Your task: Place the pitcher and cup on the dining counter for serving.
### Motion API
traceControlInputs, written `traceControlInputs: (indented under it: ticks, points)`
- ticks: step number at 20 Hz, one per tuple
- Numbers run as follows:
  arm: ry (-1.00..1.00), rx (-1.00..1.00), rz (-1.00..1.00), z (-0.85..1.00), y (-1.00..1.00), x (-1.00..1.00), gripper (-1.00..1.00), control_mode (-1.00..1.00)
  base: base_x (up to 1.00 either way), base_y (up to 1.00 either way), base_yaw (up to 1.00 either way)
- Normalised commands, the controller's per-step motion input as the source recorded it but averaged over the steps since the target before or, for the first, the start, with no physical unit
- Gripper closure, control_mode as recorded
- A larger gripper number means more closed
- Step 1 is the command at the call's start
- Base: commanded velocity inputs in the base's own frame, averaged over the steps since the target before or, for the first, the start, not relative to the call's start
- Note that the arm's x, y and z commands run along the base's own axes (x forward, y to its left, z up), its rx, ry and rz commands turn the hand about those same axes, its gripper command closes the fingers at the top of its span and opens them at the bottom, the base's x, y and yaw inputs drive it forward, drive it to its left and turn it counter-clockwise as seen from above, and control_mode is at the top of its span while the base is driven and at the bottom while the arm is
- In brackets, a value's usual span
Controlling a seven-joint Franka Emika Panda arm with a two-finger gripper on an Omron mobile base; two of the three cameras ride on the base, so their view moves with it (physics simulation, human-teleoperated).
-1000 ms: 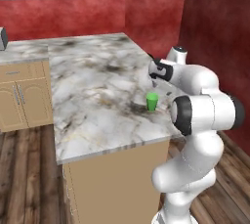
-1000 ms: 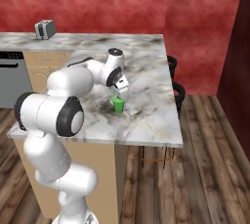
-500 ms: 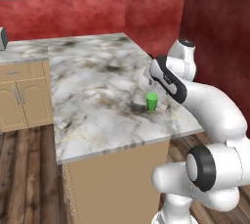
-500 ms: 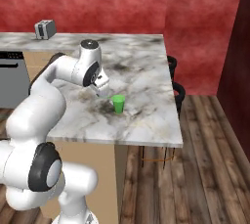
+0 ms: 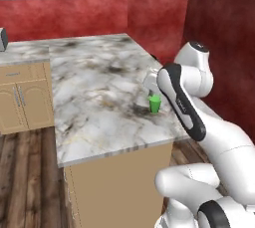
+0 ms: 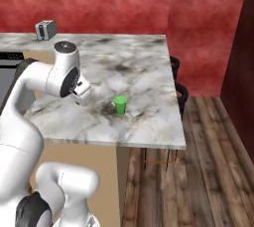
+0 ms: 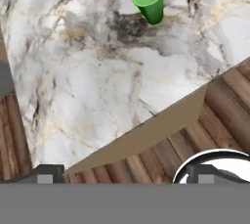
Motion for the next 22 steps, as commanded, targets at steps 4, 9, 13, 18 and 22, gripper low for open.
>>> traceControlInputs:
  ticks: [4,9,13,18,22]
  points:
    - [-0.02,0.0,0.05,0.0,0.14,-0.25,-1.0,1.0,-0.7,0.54,0.4]
    - [0.0,0.0,0.0,0.0,0.0,0.0,-1.0,1.0,-0.49,0.74,0.83]
    - [0.0,0.0,0.0,0.0,0.0,0.0,-1.0,1.0,-0.2,0.78,0.91]
    - [0.0,0.0,0.0,0.0,0.0,0.0,-1.0,1.0,-0.08,0.74,0.89]
    - [0.0,0.0,0.0,0.0,0.0,0.0,-1.0,1.0,0.0,0.6,0.87]
